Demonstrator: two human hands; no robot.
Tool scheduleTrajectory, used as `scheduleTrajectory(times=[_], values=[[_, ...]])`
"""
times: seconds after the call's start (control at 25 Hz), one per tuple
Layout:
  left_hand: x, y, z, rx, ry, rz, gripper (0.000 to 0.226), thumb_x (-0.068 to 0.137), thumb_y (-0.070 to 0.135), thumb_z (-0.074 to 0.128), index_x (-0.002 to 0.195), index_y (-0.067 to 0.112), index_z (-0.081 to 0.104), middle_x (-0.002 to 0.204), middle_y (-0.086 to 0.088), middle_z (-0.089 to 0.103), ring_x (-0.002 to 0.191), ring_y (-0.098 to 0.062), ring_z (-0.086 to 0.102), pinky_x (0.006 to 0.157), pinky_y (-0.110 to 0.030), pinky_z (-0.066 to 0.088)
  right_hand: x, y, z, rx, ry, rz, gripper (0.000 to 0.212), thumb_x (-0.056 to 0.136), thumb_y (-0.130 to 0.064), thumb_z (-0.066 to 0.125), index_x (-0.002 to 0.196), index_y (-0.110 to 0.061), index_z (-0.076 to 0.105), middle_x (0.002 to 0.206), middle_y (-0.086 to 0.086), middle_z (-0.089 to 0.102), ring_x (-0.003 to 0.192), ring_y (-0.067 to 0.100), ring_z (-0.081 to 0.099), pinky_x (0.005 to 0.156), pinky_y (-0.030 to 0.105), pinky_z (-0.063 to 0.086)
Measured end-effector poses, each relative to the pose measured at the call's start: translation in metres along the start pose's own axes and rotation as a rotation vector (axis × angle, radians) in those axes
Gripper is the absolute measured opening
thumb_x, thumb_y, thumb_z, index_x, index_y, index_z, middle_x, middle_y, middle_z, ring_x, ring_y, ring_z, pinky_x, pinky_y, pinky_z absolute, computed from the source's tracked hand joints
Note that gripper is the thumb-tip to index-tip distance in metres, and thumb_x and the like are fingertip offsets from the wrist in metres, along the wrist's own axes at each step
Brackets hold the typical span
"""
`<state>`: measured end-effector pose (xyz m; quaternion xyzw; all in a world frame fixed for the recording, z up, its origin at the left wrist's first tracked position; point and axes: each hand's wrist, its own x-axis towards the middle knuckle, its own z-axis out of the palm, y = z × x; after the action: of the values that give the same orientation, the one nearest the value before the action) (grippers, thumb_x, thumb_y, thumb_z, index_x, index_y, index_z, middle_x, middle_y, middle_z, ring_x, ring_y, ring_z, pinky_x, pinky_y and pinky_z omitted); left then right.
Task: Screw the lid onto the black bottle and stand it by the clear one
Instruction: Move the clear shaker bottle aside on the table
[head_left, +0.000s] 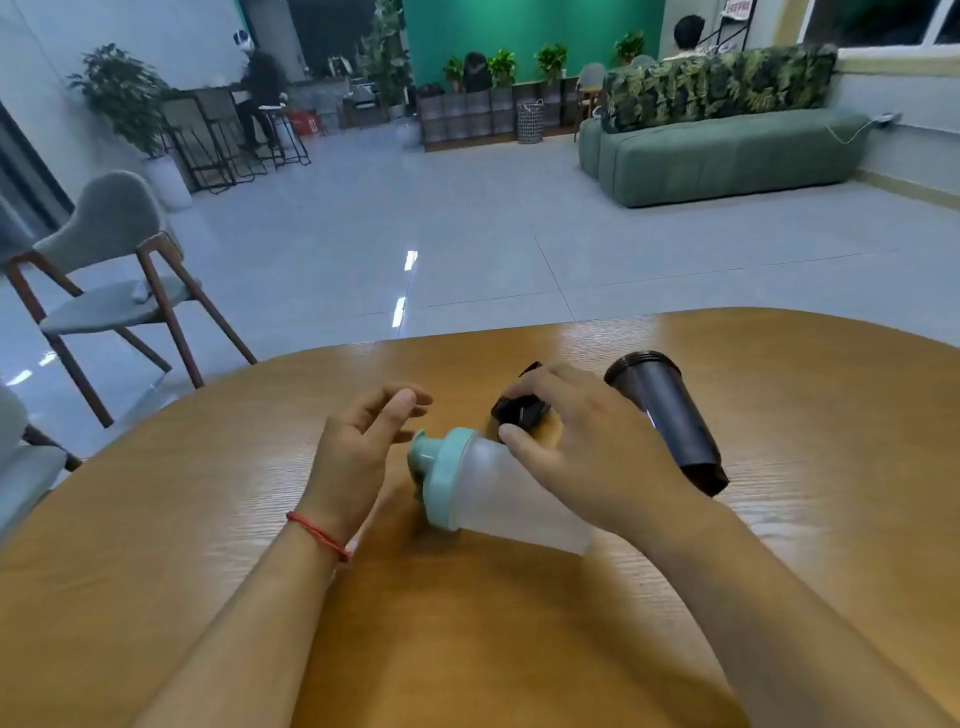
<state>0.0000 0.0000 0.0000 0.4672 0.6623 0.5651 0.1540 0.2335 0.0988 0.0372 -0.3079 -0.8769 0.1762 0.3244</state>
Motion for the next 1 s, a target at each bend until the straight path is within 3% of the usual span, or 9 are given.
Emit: scheduleTrajectory(times=[0.08, 0.28, 0.44, 0.56, 0.72, 0.88, 1.0], values=[[-0.003, -0.007, 0.002, -0.066, 0.022, -0.105, 0.036, 0.113, 0.033, 0.049, 0.109, 0.014, 0.08, 0.111, -0.002, 0.081, 0.106, -0.014, 0.075, 0.077, -0.022, 0.062, -0.001, -0.003, 0.004, 0.002, -0.089, -0.01, 0.046, 0.096, -0.062, 0.059, 0.135, -0.038, 0.067, 0.13, -0.022, 0.065, 0.119, 0.005, 0.061, 0.096, 0.036, 0.056], [-0.007, -0.014, -0.001, -0.098, 0.002, -0.216, 0.045, 0.114, 0.036, 0.043, 0.106, 0.012, 0.08, 0.106, -0.004, 0.081, 0.1, -0.02, 0.075, 0.071, -0.025, 0.061, -0.017, -0.014, 0.014, -0.23, -0.347, -0.096, 0.092, 0.085, -0.088, 0.053, 0.163, -0.044, 0.034, 0.158, -0.022, 0.05, 0.136, 0.007, 0.055, 0.087, 0.029, 0.046], [-0.005, -0.011, -0.015, -0.116, 0.051, -0.216, 0.048, 0.114, 0.041, 0.04, 0.107, 0.015, 0.08, 0.109, -0.001, 0.082, 0.103, -0.018, 0.076, 0.082, -0.034, 0.064, -0.013, -0.028, 0.021, -0.259, -0.388, -0.08, 0.097, 0.08, -0.09, 0.056, 0.164, -0.051, 0.027, 0.151, -0.021, 0.061, 0.125, 0.01, 0.065, 0.089, 0.032, 0.053], [0.004, -0.013, -0.048, -0.236, 0.209, -0.247, 0.049, 0.113, 0.045, 0.041, 0.104, 0.016, 0.08, 0.111, -0.006, 0.082, 0.104, -0.023, 0.076, 0.086, -0.045, 0.062, 0.009, -0.051, 0.031, -0.076, -0.311, 0.013, 0.093, 0.077, -0.086, 0.068, 0.158, -0.055, 0.035, 0.144, -0.026, 0.063, 0.122, 0.01, 0.067, 0.088, 0.033, 0.053], [0.011, -0.024, -0.082, -0.459, 0.413, -0.33, 0.044, 0.108, 0.05, 0.047, 0.104, 0.018, 0.076, 0.11, -0.009, 0.079, 0.106, -0.029, 0.073, 0.082, -0.045, 0.056, 0.062, -0.08, 0.071, 0.378, -0.276, 0.159, 0.092, 0.074, -0.072, 0.086, 0.153, -0.051, 0.043, 0.134, -0.021, 0.062, 0.112, 0.006, 0.069, 0.097, 0.038, 0.061], [0.012, -0.03, -0.095, -0.404, 0.516, -0.319, 0.035, 0.105, 0.046, 0.05, 0.114, 0.024, 0.075, 0.118, -0.004, 0.077, 0.11, -0.025, 0.07, 0.088, -0.044, 0.056, 0.114, -0.112, 0.131, 0.637, -0.262, 0.162, 0.083, 0.083, -0.061, 0.086, 0.154, -0.044, 0.046, 0.138, -0.01, 0.061, 0.118, 0.009, 0.067, 0.094, 0.035, 0.062], [0.011, -0.035, -0.105, -0.354, 0.735, -0.26, 0.021, 0.106, 0.033, 0.054, 0.115, 0.028, 0.072, 0.119, 0.003, 0.075, 0.114, -0.021, 0.068, 0.094, -0.042, 0.054, 0.14, -0.13, 0.169, 0.762, -0.223, 0.129, 0.085, 0.085, -0.051, 0.089, 0.157, -0.038, 0.046, 0.139, -0.01, 0.061, 0.116, 0.006, 0.067, 0.094, 0.031, 0.061]])
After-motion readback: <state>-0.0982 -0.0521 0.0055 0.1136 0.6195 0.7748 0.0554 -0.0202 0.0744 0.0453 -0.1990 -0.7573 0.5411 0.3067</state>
